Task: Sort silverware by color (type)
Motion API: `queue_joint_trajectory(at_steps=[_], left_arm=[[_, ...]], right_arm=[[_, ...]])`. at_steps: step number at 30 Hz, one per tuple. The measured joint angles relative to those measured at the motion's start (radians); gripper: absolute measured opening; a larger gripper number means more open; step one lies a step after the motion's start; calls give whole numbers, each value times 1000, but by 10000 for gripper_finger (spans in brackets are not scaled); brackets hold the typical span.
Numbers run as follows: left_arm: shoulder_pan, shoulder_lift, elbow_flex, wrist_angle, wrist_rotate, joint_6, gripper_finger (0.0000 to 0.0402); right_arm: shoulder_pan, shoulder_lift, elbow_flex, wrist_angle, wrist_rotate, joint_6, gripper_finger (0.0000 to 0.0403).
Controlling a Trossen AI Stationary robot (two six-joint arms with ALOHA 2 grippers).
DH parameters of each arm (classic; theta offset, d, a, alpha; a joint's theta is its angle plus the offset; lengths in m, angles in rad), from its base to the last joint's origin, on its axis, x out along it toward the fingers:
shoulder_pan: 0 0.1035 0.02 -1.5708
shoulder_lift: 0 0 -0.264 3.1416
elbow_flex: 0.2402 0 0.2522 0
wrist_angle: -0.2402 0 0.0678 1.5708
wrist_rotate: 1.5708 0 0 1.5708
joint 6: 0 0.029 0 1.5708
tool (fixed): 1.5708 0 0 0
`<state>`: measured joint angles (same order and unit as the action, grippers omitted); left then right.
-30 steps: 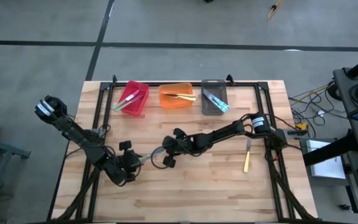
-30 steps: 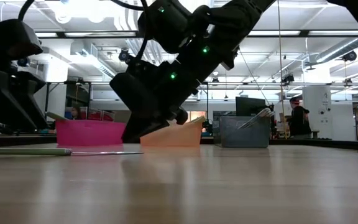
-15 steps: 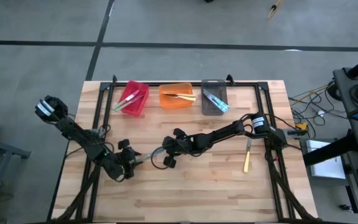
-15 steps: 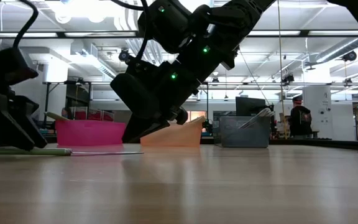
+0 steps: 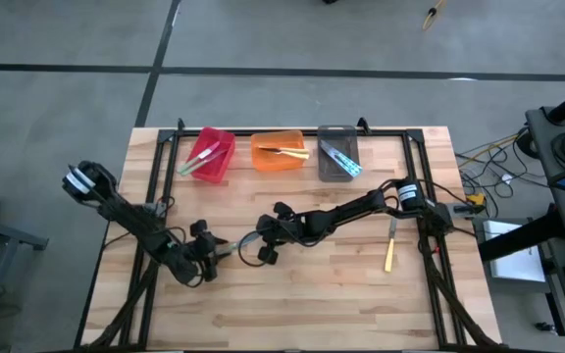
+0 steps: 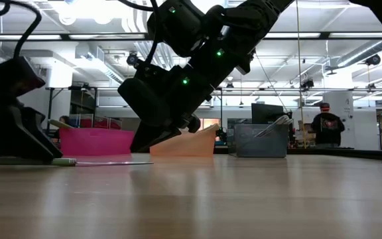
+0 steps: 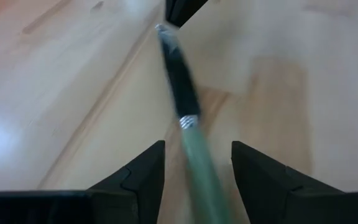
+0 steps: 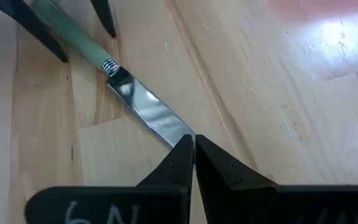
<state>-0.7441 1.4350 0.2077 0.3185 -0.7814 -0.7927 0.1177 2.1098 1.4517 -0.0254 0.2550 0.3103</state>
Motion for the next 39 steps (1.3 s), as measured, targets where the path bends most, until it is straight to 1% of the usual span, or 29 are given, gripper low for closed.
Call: queue_joint_trajectory(at_steps=[7,11,14,20,22,30,39], left_arm=[[-1,163,47,21,-59,-69,164],[0,181,61,13,-61,-70,155],[1,156,61,-15,-34,-83,130],[0,161,61,-22,-32,-129,53],[0,161,60,-23,-31,-141,35],[0,151,62,-31,-26,-207,35],[0,60,57,-67,7,-214,35]], right_arm=[[0,0,0,0,0,0,9],[0,0,0,0,0,-1,9],[0,0,0,0,0,-8,9],[0,0,0,0,0,-8,9],[0,0,0,0,0,-8,9],[5,-10,-1,-3,-2,-15,9],[19,-101,-1,-81,8,-15,9]])
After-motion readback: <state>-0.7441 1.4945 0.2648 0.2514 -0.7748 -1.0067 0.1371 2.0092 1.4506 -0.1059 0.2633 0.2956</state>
